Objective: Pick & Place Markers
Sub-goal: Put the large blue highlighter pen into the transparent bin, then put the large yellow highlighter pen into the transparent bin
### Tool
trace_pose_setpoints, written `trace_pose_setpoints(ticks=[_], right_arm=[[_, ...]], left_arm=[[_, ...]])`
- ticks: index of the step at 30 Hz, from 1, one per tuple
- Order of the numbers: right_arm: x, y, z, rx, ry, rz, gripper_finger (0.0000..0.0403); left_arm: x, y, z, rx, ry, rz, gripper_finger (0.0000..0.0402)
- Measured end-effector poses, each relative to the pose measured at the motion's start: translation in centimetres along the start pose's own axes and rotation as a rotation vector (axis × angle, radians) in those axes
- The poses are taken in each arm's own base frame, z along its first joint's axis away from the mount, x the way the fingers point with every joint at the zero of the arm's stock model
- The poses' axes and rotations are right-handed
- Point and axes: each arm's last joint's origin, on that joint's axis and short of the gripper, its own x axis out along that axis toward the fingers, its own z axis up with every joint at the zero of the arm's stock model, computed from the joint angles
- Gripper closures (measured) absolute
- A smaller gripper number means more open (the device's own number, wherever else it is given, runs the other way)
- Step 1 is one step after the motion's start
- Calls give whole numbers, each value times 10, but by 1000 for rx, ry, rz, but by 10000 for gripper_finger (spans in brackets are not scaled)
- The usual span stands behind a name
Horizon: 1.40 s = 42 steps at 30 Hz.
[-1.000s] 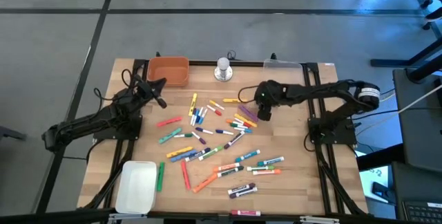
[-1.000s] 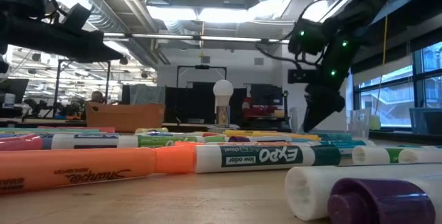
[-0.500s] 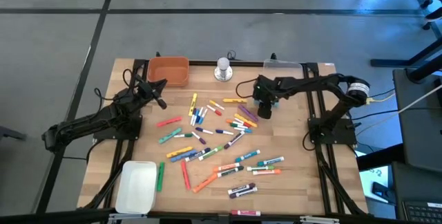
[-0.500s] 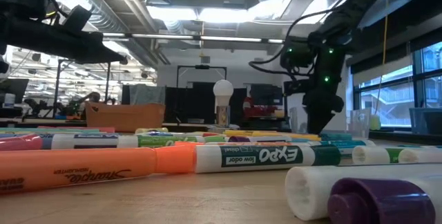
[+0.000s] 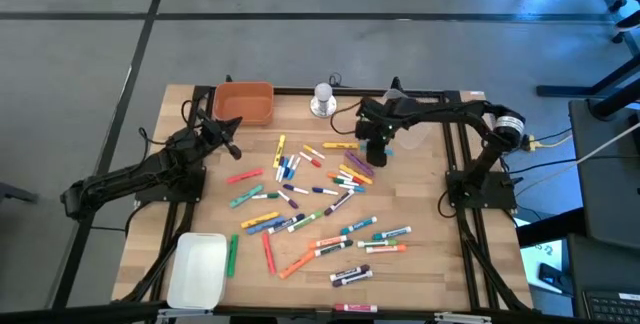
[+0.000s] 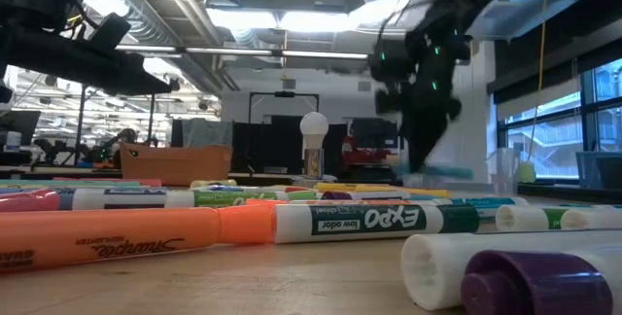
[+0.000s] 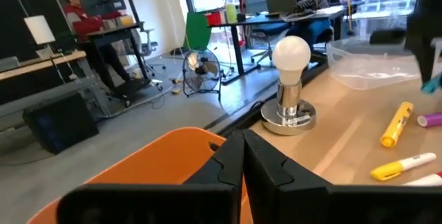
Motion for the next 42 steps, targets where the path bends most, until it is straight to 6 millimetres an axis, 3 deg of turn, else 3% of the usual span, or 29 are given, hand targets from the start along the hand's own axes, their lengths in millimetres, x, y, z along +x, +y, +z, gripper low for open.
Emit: trace_pose_setpoints(ticks=[5,8,12,18,27,34,42], right_arm=[[-38,4,14,-30,-73,1,337],[-58,0,15,-10,-49,-177,337],[-71,-14,7,134,-27,-410,337],[-47,-32,-20,276,12,-415,335],[-20,-57,-62,403,99,-632,254],[-24,-72,-82,505,185,-751,219],[-36,-97,-100,594,261,-967,215]], left_arm=[[0,0,-3,-10,30,-4,399],[0,0,-3,-6,30,-4,399],[0,0,-3,-4,30,-4,395],[0,0,-3,4,31,-4,397],[0,0,-3,19,32,2,396],[0,2,-2,-38,27,77,398],[0,3,7,-166,-65,83,395]])
